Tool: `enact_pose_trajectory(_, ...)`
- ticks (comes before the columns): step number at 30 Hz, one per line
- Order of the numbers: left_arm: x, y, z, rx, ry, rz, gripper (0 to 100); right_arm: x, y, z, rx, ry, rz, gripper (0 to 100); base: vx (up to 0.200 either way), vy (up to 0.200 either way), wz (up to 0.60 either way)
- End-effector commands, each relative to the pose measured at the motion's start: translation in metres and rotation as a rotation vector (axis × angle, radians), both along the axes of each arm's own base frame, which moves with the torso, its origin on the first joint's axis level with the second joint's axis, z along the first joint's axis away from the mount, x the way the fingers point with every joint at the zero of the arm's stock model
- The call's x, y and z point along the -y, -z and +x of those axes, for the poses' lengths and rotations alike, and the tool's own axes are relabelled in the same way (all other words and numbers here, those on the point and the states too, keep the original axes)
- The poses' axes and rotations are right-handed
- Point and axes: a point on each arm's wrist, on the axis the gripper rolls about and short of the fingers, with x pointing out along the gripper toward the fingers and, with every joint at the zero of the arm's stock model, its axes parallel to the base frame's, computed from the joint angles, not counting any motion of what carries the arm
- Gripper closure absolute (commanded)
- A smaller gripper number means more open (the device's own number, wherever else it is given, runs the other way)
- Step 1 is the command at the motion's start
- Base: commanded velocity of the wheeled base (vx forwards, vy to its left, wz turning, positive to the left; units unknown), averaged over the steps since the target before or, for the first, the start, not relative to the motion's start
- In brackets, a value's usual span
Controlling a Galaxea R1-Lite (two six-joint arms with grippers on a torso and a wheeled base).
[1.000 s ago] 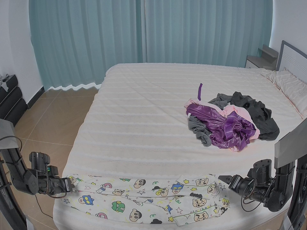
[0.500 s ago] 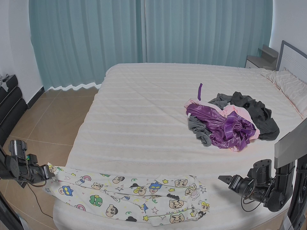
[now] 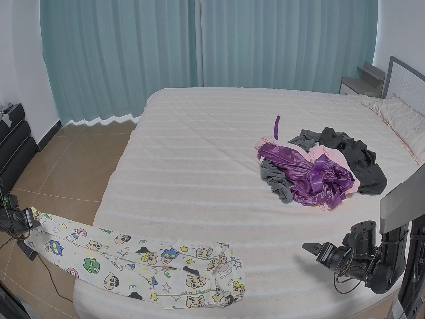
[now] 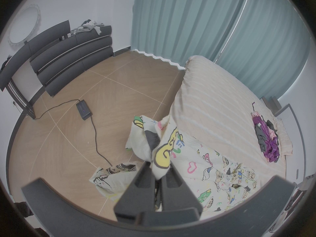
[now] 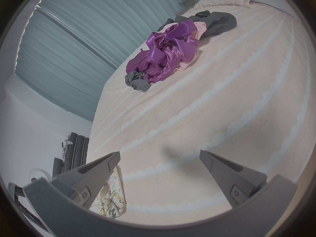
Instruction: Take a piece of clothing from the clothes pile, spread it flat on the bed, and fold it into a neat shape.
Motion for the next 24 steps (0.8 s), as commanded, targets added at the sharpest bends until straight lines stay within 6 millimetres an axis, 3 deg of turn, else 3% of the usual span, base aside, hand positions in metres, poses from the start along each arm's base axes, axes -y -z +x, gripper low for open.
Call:
enact_pose_trajectory(1,0.007,-0.029,-0.008,0.050,-0.004,0.051,100,0.001,-0.001,-0.003,-0.001,0.000,0.000,0,0.000,0.000,0.00)
enact_pose_trajectory(3,0.010,-0.031,-0.009,0.047,0.004,0.049,100,0.001,-0.001,-0.003,0.001,0.000,0.000,0,0.000,0.000,0.00)
enact_pose_trajectory(4,0.029,-0.037,-0.008,0.039,0.058,0.039,100,0.001,-0.001,-0.003,0.001,0.000,0.000,0,0.000,0.000,0.00)
enact_pose_trajectory(9,0.086,-0.055,-0.012,0.018,0.128,-0.004,100,0.001,-0.001,-0.003,0.001,0.001,-0.001,0,0.000,0.000,0.00)
enact_pose_trajectory(10,0.086,-0.055,-0.012,0.018,0.128,-0.004,100,0.001,-0.001,-0.003,0.001,0.001,-0.001,0,0.000,0.000,0.00)
enact_pose_trajectory(11,0.113,-0.059,-0.009,0.015,0.141,-0.037,100,0.001,-0.001,-0.003,0.001,0.000,0.000,0,0.000,0.000,0.00)
enact_pose_trajectory(12,0.128,-0.061,-0.007,0.013,0.146,-0.046,100,0.001,-0.001,-0.003,0.001,0.001,-0.001,0,0.000,0.000,0.00)
enact_pose_trajectory(17,0.185,-0.060,-0.002,-0.006,0.180,-0.086,100,0.001,-0.001,-0.003,0.003,-0.001,0.000,0,0.000,0.000,0.00)
enact_pose_trajectory(19,0.192,-0.060,-0.003,-0.007,0.188,-0.094,100,0.001,-0.001,-0.003,0.003,0.001,0.000,0,0.000,0.000,0.00)
enact_pose_trajectory(21,0.227,-0.054,0.000,-0.015,0.239,-0.142,100,0.000,-0.001,-0.003,0.001,-0.005,-0.002,0,0.000,0.000,0.00)
enact_pose_trajectory(24,0.257,-0.041,0.009,-0.012,0.259,-0.169,100,0.000,-0.001,-0.004,0.003,-0.006,-0.001,0,0.000,0.000,0.00)
